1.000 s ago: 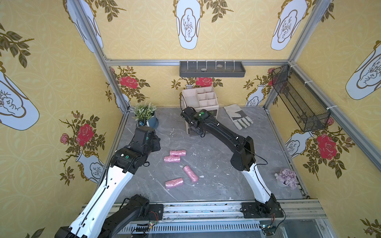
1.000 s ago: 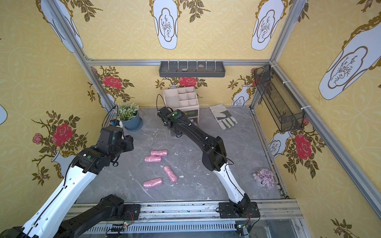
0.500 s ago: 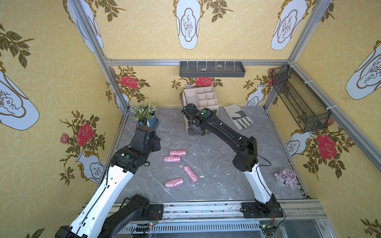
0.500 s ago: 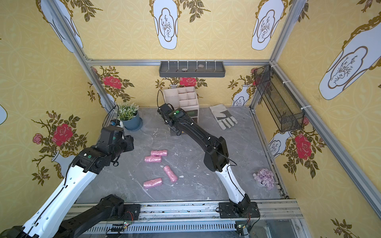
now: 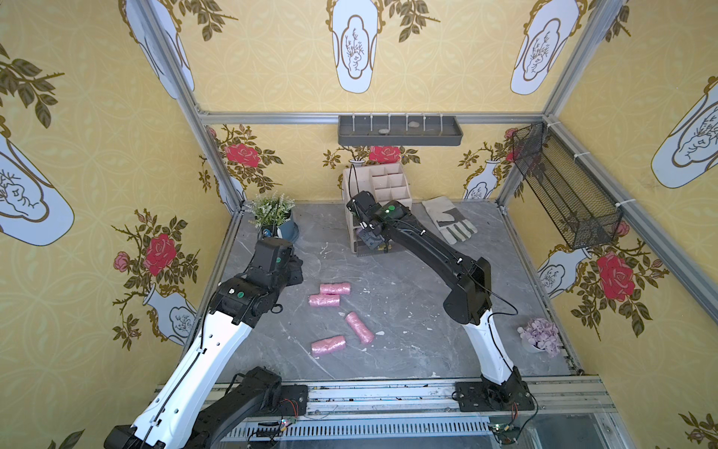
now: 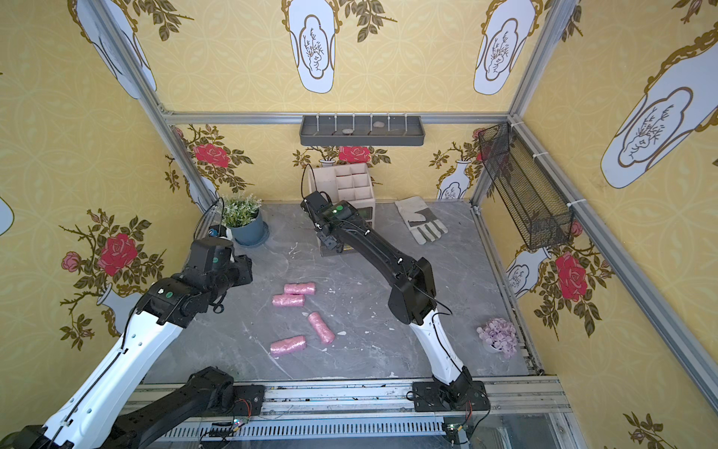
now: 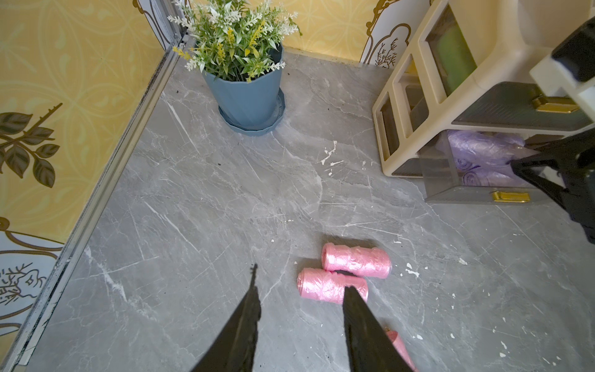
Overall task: Sort the rolls of trash bags by color and place them into the drawer
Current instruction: Place the roll of trash bags in the drawer.
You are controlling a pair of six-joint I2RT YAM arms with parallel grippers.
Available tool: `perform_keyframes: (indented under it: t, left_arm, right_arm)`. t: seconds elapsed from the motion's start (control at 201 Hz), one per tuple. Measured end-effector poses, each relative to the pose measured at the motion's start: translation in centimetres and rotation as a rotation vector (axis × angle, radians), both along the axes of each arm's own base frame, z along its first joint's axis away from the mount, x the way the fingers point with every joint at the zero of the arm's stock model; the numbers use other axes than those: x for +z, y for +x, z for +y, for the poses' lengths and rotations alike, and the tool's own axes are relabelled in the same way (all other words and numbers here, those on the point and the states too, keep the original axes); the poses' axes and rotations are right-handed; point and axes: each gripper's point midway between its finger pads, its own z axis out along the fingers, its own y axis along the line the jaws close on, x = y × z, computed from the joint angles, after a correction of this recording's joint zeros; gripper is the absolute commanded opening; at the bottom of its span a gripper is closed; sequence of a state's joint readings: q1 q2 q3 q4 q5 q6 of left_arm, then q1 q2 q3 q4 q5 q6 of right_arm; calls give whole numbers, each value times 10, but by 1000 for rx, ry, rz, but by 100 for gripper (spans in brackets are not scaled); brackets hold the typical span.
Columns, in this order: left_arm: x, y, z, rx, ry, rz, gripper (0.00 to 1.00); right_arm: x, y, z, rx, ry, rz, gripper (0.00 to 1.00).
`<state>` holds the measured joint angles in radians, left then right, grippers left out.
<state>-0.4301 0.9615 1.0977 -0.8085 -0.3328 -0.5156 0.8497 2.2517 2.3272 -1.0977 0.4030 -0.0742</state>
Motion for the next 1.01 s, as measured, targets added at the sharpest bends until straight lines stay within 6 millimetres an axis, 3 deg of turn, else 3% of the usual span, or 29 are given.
perform_keyframes:
  t: [0.398,0.806,1.011]
  left_arm:
    - [0,0,0,0,0,1,44]
    - [1,0,0,0,-2,-2,44]
    - [2,-1,1,0,-4,-8,44]
  right_arm:
    - [0,0,7,-50,93,32,28]
    - [-11,7,23,-58,139,5,20]
    - [-13,9,28,-70,172,2,31]
